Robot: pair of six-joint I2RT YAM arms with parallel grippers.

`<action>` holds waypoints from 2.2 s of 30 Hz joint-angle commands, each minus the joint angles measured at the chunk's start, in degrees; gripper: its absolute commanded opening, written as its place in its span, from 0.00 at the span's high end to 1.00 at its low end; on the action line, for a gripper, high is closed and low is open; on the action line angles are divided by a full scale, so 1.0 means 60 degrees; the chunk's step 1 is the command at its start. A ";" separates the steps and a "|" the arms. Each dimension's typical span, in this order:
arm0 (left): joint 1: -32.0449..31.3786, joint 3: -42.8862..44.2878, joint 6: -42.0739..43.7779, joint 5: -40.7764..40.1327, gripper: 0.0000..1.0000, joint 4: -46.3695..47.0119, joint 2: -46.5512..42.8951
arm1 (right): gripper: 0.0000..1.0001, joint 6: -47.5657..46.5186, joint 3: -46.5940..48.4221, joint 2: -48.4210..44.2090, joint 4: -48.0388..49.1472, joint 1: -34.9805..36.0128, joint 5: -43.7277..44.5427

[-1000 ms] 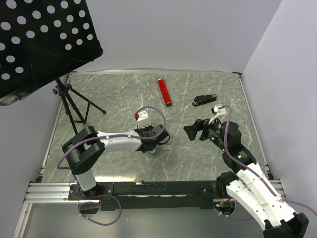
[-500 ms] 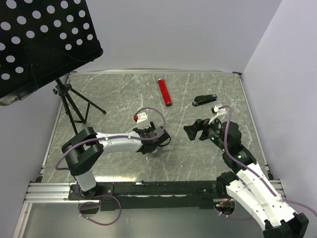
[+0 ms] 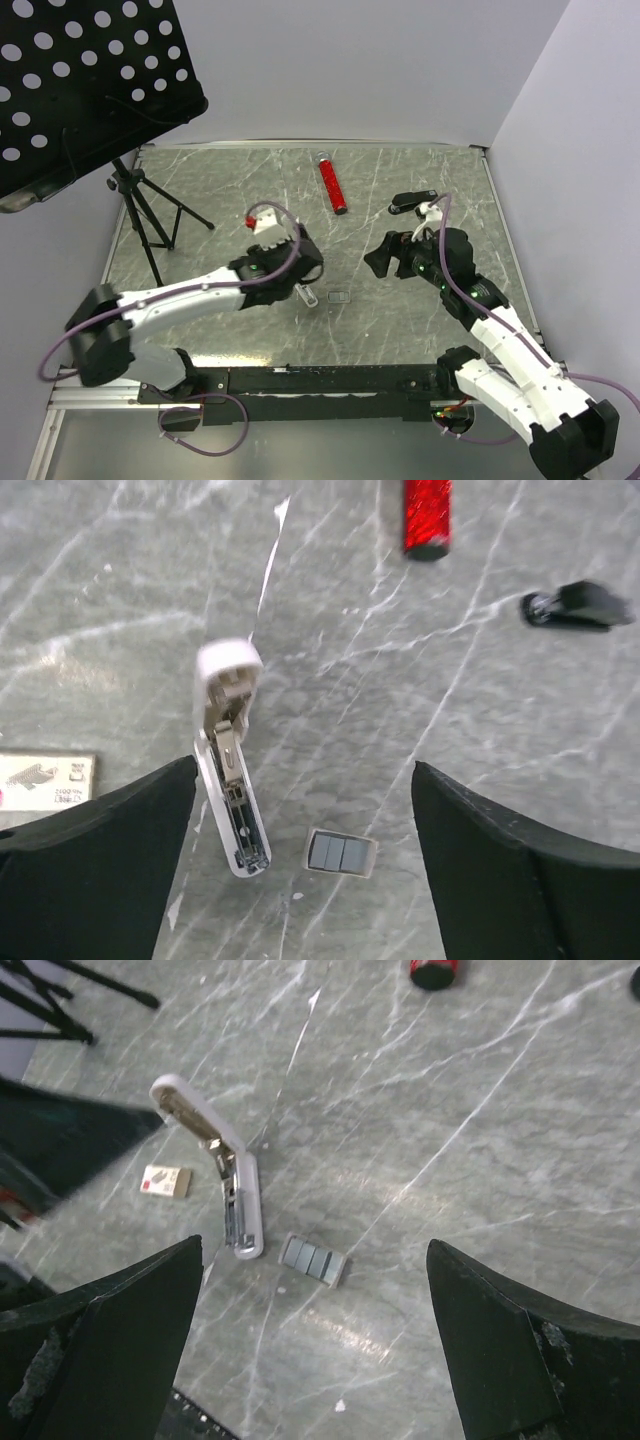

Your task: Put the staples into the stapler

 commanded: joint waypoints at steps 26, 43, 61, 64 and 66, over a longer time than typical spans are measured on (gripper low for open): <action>0.6135 -0.3808 0.8721 0.4690 0.01 0.6201 -0.6488 | 0.36 0.2389 0.4512 0.7539 -0.4339 0.3280 0.2873; 0.5549 -0.4246 0.8855 0.3737 0.01 0.6641 -0.7309 | 0.73 0.3473 0.5378 0.9328 -0.4780 0.3780 0.3196; 0.5520 -0.4320 0.8855 0.3972 0.00 0.6758 -0.7192 | 0.76 0.3517 0.5143 0.9709 -0.4721 0.3780 0.3152; 0.5520 -0.4320 0.8855 0.4001 0.01 0.6758 -0.7191 | 0.76 0.3488 0.5143 0.9767 -0.4735 0.3780 0.3123; 0.5520 -0.4334 0.8855 0.4045 0.01 0.6772 -0.7177 | 0.76 0.3459 0.5143 0.9797 -0.4779 0.3780 0.3152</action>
